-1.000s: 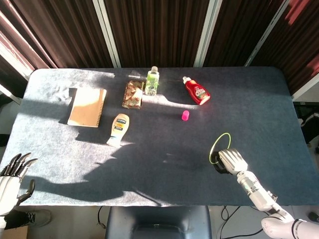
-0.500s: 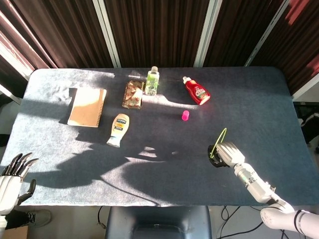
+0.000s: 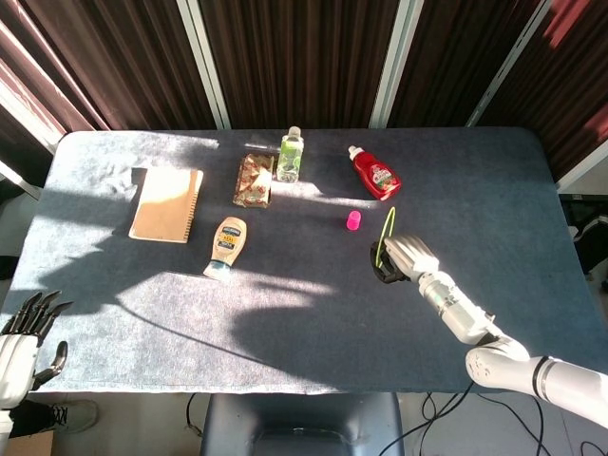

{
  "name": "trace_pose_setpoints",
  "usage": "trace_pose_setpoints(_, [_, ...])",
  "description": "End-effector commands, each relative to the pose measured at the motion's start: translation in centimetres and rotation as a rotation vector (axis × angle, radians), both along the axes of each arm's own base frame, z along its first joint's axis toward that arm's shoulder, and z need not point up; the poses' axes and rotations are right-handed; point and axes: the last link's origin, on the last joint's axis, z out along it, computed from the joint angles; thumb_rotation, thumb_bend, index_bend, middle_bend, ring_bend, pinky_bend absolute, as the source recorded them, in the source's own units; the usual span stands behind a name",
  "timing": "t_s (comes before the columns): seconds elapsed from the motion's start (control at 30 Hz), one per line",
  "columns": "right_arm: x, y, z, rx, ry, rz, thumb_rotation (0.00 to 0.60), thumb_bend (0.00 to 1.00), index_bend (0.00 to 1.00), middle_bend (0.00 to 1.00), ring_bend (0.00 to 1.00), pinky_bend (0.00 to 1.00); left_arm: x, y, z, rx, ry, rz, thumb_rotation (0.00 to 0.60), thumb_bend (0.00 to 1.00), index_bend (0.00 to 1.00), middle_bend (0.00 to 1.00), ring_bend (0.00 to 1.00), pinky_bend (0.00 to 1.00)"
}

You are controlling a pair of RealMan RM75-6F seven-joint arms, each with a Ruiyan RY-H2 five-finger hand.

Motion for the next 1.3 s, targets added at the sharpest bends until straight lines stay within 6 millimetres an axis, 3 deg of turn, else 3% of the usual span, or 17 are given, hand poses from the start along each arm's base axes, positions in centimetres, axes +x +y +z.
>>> trace_pose_setpoints(0.03, [2.5,-1.4,-0.5,-0.005,0.02,0.031,0.6,0.6,0.91,0.93,1.0,1.0,0.0,0.0,0.0,0.0,0.0,0.0,0.6,0.52,0.19,0.09,0.02,0.23])
trace_pose_setpoints(0.27, [5.4,-3.6,-1.8,-0.028,0.1,0.03,0.6,0.62,0.92,0.93,1.0,1.0,0.0,0.0,0.0,-0.004,-0.003,0.001,0.6,0.52,0.2,0.09,0.02,0.23])
trace_pose_setpoints(0.53, [7.0,-5.4,-5.2,-0.035,0.256,0.042,0.6,0.62,0.92,0.93,1.0,1.0,-0.1,-0.1,0.1,-0.01,-0.011,0.003,0.6,0.52,0.2,0.1,0.02,0.23])
trace_pose_setpoints(0.9, [7.5,-6.5,-8.9,0.043,0.325,-0.009,0.6,0.63,0.93,0.93,1.0,1.0,-0.1,-0.3,0.3,-0.017,-0.022,-0.012,0.6,0.52,0.2,0.1,0.02,0.23])
trace_pose_setpoints(1.3, [6.7,-6.5,-8.8,0.021,0.425,0.006,0.6,0.63,0.91,0.93,1.0,1.0,0.0,-0.2,0.1,-0.025,-0.016,-0.014,0.6,0.53,0.2,0.11,0.02,0.23])
